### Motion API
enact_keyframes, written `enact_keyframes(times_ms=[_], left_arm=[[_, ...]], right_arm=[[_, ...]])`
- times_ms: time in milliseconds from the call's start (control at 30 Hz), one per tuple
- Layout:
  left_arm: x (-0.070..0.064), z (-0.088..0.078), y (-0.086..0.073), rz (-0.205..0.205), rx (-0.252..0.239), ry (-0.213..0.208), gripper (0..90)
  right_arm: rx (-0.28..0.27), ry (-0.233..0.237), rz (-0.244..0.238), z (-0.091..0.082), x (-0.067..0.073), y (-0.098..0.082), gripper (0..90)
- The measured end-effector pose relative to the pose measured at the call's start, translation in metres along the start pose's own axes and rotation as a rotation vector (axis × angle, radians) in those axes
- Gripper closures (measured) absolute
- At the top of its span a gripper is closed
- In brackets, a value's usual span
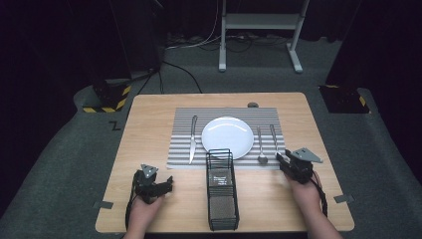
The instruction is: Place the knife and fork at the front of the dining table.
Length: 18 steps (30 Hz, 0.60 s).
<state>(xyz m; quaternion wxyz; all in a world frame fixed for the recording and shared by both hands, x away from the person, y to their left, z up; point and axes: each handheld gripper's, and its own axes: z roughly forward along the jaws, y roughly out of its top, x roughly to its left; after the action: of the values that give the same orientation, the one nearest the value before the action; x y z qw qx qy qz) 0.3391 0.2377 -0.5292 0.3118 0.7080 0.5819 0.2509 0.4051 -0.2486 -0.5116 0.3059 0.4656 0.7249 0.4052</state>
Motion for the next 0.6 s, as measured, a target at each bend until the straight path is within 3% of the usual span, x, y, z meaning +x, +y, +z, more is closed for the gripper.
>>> enact_keyframes(times_ms=[233, 300, 600], left_arm=[[0.0, 0.0, 0.0, 0.0, 0.0, 0.0, 14.0], [0.0, 0.0, 0.0, 0.0, 0.0, 0.0, 14.0], [0.0, 0.0, 0.0, 0.0, 0.0, 0.0, 14.0]], right_arm=[[0.038, -0.026, 0.014, -0.026, -0.004, -0.017, 43.3], [0.08, -0.031, 0.03, -0.037, -0.011, -0.025, 38.4], [0.215, -0.039, 0.072, -0.054, -0.021, -0.045, 28.5]])
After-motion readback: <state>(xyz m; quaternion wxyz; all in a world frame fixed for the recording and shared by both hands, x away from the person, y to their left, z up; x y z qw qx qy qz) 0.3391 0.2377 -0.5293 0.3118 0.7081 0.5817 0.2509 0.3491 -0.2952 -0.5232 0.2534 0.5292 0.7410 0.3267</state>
